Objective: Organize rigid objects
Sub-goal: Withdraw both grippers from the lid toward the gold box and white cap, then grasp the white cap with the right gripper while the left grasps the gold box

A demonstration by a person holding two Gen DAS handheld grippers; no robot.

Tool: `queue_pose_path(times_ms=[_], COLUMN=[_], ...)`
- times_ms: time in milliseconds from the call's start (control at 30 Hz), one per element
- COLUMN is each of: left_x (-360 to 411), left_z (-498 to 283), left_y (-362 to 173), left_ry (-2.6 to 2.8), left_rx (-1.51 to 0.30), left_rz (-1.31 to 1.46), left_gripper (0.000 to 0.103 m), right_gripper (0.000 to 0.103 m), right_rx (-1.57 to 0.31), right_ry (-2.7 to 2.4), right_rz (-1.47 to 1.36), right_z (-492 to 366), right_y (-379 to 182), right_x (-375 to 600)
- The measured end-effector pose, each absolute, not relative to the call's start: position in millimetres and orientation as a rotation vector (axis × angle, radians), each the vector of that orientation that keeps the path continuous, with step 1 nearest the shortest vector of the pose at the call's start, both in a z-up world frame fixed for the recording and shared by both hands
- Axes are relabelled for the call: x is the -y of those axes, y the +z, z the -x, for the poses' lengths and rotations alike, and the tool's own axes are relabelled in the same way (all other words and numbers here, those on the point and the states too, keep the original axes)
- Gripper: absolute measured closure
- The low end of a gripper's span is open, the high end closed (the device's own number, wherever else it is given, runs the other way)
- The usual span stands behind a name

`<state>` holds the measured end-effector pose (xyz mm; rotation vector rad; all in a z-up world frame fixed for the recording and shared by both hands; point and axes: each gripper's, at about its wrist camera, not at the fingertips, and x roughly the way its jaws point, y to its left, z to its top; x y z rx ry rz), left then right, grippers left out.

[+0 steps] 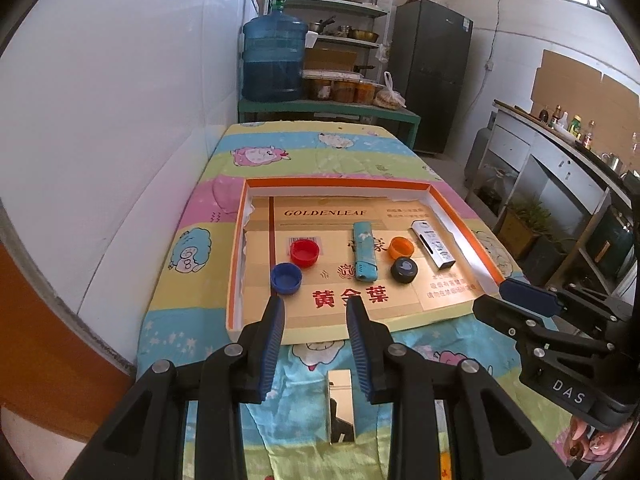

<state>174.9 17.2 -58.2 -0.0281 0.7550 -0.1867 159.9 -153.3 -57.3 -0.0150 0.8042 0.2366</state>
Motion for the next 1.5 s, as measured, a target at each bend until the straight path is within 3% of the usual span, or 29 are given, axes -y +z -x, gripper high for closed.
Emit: queue_pose_path(times_ms=[733, 1500], left_x=[-20, -27], left_z=[-135, -118], left_y=[-57, -90], left_ry=[-0.206, -0.214], left_rx=[-0.755, -0.824], left_rz=[0.028, 0.056], left_gripper=[0.071, 0.071], right_gripper=[0.064, 0.064], right_rx=[-0.803, -0.911], right_ry=[0.204, 0.253], right_rz=[0.017, 0.109], right_z=[-106, -50], right_y=[-55, -128], right_x=[161, 149])
